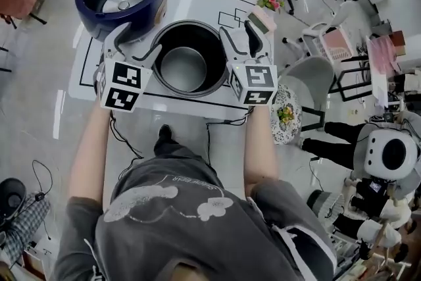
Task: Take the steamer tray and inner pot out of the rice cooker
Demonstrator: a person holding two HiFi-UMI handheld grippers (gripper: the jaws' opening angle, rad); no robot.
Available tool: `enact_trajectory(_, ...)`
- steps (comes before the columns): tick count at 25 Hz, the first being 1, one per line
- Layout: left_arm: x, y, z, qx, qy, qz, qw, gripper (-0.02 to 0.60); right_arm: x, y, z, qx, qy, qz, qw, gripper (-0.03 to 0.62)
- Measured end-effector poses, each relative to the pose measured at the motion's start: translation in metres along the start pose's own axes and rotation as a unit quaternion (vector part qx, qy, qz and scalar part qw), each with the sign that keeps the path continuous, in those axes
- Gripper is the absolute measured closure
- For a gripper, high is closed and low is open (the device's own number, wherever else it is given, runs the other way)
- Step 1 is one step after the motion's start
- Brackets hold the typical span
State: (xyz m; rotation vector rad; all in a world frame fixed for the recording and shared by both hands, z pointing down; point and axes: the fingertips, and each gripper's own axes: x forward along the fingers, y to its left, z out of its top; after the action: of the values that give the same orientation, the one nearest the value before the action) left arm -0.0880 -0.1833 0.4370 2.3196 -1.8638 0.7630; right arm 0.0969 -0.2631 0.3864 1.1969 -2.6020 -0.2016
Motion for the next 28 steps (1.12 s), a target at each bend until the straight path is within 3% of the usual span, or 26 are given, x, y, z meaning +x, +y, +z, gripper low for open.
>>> enact_trajectory(6, -0.074, 0.022, 0.009, -0.002, -0.048, 0.051, 0.9975, 0.213, -0.041, 0.034, 0.034, 0.006, -0.024, -0.007, 1.0, 0.324)
enact_trajectory(11, -0.12, 0.023, 0.0, -0.01, -0.075, 0.078, 0.994, 0.22, -0.062, 0.081, 0.048, 0.013, -0.056, 0.012, 0.998, 0.416)
enact_trajectory(16, -0.176, 0.022, -0.015, -0.02, -0.094, 0.124, 0.9876, 0.373, -0.083, 0.134, 0.057, 0.026, -0.072, 0.036, 0.996, 0.534)
enact_trajectory(21, -0.235, 0.011, -0.042, -0.046, -0.094, 0.155, 0.9823, 0.508, -0.115, 0.193, 0.065, 0.055, -0.083, 0.081, 0.992, 0.563)
enact_trajectory(25, -0.27, 0.003, -0.063, -0.055, -0.077, 0.176, 0.9799, 0.566, -0.139, 0.227, 0.07, 0.09, -0.086, 0.11, 0.986, 0.566)
enact_trajectory(28, -0.293, 0.0, -0.076, -0.07, -0.064, 0.184, 0.9784, 0.574, -0.15, 0.245, 0.072, 0.081, -0.076, 0.123, 0.986, 0.566)
